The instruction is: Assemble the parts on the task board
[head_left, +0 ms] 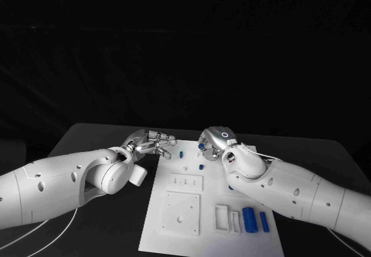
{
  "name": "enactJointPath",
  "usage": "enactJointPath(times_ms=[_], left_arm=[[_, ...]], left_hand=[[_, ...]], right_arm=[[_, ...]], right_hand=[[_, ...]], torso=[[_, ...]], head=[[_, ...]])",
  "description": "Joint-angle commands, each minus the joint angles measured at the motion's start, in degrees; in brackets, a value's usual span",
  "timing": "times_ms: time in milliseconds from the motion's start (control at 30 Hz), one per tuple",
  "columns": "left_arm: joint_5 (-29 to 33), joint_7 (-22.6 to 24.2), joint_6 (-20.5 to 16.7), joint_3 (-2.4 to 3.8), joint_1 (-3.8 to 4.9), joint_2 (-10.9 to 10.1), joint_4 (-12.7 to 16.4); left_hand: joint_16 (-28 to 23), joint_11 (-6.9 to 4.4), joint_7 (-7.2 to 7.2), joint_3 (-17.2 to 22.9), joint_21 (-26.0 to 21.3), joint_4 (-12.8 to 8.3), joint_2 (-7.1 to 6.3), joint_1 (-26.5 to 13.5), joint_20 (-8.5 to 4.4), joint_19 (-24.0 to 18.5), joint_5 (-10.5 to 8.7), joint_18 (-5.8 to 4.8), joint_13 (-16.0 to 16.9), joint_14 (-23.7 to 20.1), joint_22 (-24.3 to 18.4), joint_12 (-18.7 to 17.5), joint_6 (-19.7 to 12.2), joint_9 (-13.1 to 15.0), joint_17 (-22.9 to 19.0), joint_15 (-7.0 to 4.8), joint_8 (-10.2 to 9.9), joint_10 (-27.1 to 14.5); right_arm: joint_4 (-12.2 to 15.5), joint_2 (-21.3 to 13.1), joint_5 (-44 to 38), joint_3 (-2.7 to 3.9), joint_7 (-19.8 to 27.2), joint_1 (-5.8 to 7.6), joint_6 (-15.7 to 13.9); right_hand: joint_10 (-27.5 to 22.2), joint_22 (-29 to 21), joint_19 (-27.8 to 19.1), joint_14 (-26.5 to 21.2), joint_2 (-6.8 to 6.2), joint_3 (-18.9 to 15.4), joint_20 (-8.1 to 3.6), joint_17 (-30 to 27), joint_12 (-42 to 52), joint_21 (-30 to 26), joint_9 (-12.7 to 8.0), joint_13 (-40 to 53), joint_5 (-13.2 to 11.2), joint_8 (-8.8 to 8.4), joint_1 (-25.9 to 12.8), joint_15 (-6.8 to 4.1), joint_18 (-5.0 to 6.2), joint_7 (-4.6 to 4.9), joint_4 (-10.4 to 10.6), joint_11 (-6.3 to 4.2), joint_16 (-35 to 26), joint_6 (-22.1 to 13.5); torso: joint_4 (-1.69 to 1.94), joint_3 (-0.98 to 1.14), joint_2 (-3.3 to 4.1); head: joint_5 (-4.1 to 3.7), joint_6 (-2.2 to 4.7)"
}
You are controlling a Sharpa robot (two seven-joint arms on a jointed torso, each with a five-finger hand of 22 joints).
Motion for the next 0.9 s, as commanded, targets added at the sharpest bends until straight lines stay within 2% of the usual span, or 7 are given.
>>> enactJointPath(times_ms=[33,367,567,733,900], left_arm=[[-0.23,0.26,0.75,0.05,0.12,0.30,-0.20],[-0.23,0.22,0.81,0.05,0.11,0.62,-0.37],[-0.22,0.20,0.84,0.05,0.11,0.80,-0.59],[-0.22,0.18,0.90,0.05,0.11,0.93,-0.66],[-0.22,0.16,0.91,0.04,0.11,0.97,-0.70]], left_hand=[[0.22,0.03,-0.05,0.14,0.33,-0.24,-0.21,-0.16,-0.04,-0.56,-0.36,0.67,0.08,-0.26,-0.05,0.21,-0.24,0.01,0.02,0.01,0.07,-0.43],[0.22,0.03,-0.05,0.14,0.33,-0.24,-0.21,-0.16,-0.04,-0.56,-0.36,0.67,0.08,-0.26,-0.05,0.21,-0.24,0.01,0.02,0.01,0.07,-0.43],[0.22,0.03,-0.05,0.14,0.33,-0.24,-0.21,-0.16,-0.04,-0.56,-0.36,0.67,0.08,-0.26,-0.05,0.21,-0.24,0.01,0.02,0.01,0.07,-0.43],[0.22,0.03,-0.05,0.14,0.33,-0.24,-0.21,-0.16,-0.04,-0.56,-0.36,0.67,0.08,-0.26,-0.05,0.21,-0.24,0.01,0.02,0.01,0.07,-0.43],[0.22,0.05,-0.04,0.16,0.35,-0.21,-0.19,-0.23,-0.01,-0.57,-0.36,0.68,0.08,-0.30,-0.21,0.20,-0.27,0.02,0.01,0.03,0.07,-0.53]], right_arm=[[-0.23,0.21,-0.13,-0.01,0.61,0.01,1.21],[-1.10,0.72,0.44,-0.03,0.96,0.15,1.69],[-1.54,1.20,0.92,-0.03,1.33,0.17,2.19],[-2.16,1.59,1.12,-0.04,1.52,0.17,2.39],[-2.60,1.90,1.38,-0.05,1.81,0.18,2.92]], right_hand=[[0.06,0.05,0.16,0.05,-0.23,0.00,-0.09,-0.05,0.14,-0.24,0.02,0.10,0.32,0.23,0.17,-0.22,0.65,-0.14,0.10,0.01,-0.38,0.33],[-0.78,0.28,0.14,0.03,-0.31,-0.18,0.04,-0.21,0.11,-0.68,-0.17,0.05,0.29,0.19,0.05,-0.05,0.68,0.06,0.11,0.29,-0.59,-0.40],[-1.39,0.46,0.24,0.11,-0.34,-0.09,0.18,-0.19,0.12,-0.80,-0.30,0.05,0.33,0.21,0.02,0.10,0.80,0.20,0.14,0.49,-0.51,-0.93],[-1.52,0.55,0.27,0.10,-0.38,-0.09,0.22,-0.18,0.11,-0.86,-0.31,0.04,0.33,0.21,0.04,0.13,0.86,0.22,0.12,0.53,-0.47,-1.05],[-1.73,0.69,0.28,0.08,-0.47,-0.15,0.30,-0.16,0.11,-0.98,-0.34,0.04,0.34,0.20,0.02,0.19,0.91,0.27,0.12,0.60,-0.42,-1.25]], torso=[[-0.05,-0.01,-0.03],[0.02,-0.01,0.03],[0.02,0.08,0.04],[0.01,0.01,0.03],[-0.07,0.02,0.04]], head=[[-0.06,-0.12],[-0.15,-0.13],[-0.08,-0.18],[0.05,-0.25],[0.08,-0.28]])
